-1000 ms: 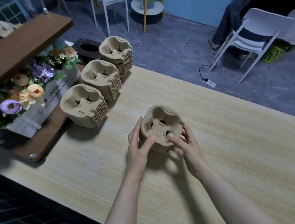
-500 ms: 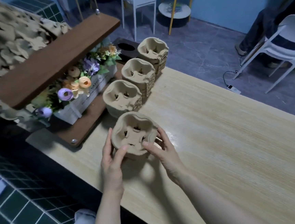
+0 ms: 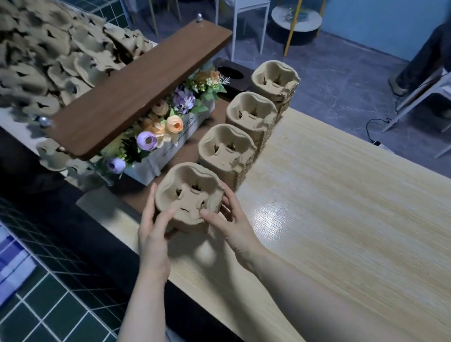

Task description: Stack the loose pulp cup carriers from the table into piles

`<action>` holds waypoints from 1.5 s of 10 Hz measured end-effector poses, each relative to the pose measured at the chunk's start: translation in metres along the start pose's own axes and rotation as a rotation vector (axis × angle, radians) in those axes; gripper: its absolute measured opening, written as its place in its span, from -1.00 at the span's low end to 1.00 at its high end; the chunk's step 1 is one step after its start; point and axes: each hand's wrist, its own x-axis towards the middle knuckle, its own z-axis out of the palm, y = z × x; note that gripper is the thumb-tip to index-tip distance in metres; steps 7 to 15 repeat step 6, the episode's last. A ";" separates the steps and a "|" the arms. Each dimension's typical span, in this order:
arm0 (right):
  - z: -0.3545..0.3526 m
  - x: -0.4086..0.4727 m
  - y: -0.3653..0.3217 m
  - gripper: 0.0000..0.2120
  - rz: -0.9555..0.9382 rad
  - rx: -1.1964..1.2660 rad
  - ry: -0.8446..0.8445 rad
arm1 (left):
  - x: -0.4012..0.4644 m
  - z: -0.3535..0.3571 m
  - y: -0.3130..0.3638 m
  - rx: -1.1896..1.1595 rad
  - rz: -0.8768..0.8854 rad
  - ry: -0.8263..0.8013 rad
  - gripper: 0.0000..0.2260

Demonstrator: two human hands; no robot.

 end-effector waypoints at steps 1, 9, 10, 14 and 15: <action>0.000 0.000 -0.002 -0.30 0.010 -0.004 -0.011 | 0.002 -0.001 -0.001 0.004 -0.006 -0.004 -0.44; -0.042 -0.035 -0.008 -0.48 0.185 -0.106 0.095 | -0.030 0.009 -0.021 -0.044 0.023 0.297 -0.62; -0.042 -0.035 -0.008 -0.48 0.185 -0.106 0.095 | -0.030 0.009 -0.021 -0.044 0.023 0.297 -0.62; -0.042 -0.035 -0.008 -0.48 0.185 -0.106 0.095 | -0.030 0.009 -0.021 -0.044 0.023 0.297 -0.62; -0.042 -0.035 -0.008 -0.48 0.185 -0.106 0.095 | -0.030 0.009 -0.021 -0.044 0.023 0.297 -0.62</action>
